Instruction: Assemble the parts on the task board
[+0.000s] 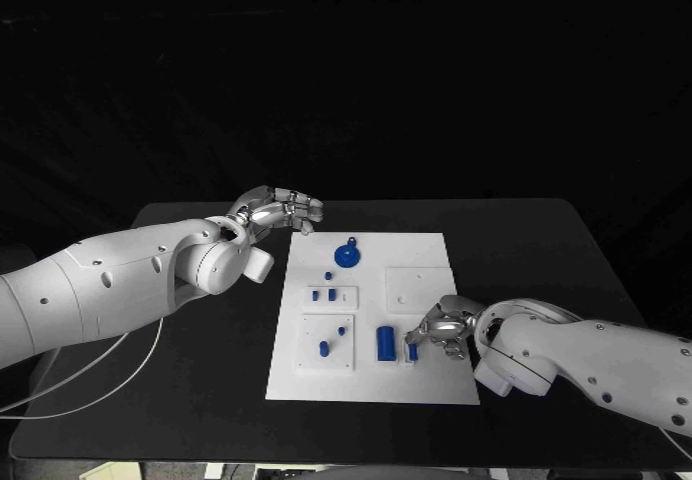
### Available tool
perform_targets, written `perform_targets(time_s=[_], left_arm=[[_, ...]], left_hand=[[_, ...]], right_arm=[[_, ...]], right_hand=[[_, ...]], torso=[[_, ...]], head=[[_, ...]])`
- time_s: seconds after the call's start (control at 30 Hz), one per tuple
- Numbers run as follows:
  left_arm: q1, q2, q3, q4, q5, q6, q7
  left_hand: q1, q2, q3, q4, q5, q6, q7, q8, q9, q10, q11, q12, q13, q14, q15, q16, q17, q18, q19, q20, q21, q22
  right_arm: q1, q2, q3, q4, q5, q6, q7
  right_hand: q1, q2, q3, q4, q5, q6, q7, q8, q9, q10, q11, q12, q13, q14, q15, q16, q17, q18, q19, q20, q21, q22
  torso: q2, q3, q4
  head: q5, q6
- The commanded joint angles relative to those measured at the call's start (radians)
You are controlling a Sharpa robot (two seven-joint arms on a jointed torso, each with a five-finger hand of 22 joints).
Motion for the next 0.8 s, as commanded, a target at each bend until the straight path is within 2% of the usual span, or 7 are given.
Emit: perform_targets(time_s=[0.03, 0.8], left_arm=[[0.0, 0.001, 0.001, 0.003, 0.006, 0.016, 0.004], [0.0, 0.0, 0.0, 0.003, 0.006, 0.019, 0.001]], left_hand=[[-0.01, -0.003, -0.001, 0.008, -0.001, -0.006, 0.0, 0.007, -0.001, -0.007, 0.0, -0.004, 0.001, 0.006, -0.001, -0.004, 0.001, 0.02, 0.01, 0.001, -0.006, 0.001], [-0.011, -0.004, -0.001, 0.009, -0.001, -0.007, 0.0, 0.007, -0.002, -0.008, 0.0, -0.005, 0.002, 0.006, -0.001, -0.006, 0.004, 0.02, 0.01, 0.001, -0.007, 0.002]], right_arm=[[0.0, 0.004, 0.0, -0.006, -0.012, 0.019, -0.008], [0.0, 0.021, -0.005, -0.023, -0.051, 0.045, -0.034]], right_hand=[[-0.011, 0.001, -0.007, -0.001, -0.007, 0.003, 0.004, -0.005, -0.001, 0.0, -0.001, -0.004, 0.0, 0.003, -0.004, -0.004, -0.001, 0.044, 0.001, -0.007, -0.002, -0.001], [-0.013, -0.007, -0.012, 0.007, -0.026, 0.004, 0.004, -0.007, -0.003, -0.001, -0.001, -0.005, 0.0, 0.003, -0.004, -0.005, -0.002, 0.044, 0.0, -0.007, -0.002, -0.001]], torso=[[0.0, 0.0004, -0.0008], [0.0, 0.0008, -0.0008]], head=[[0.001, -0.001], [0.004, -0.006]])
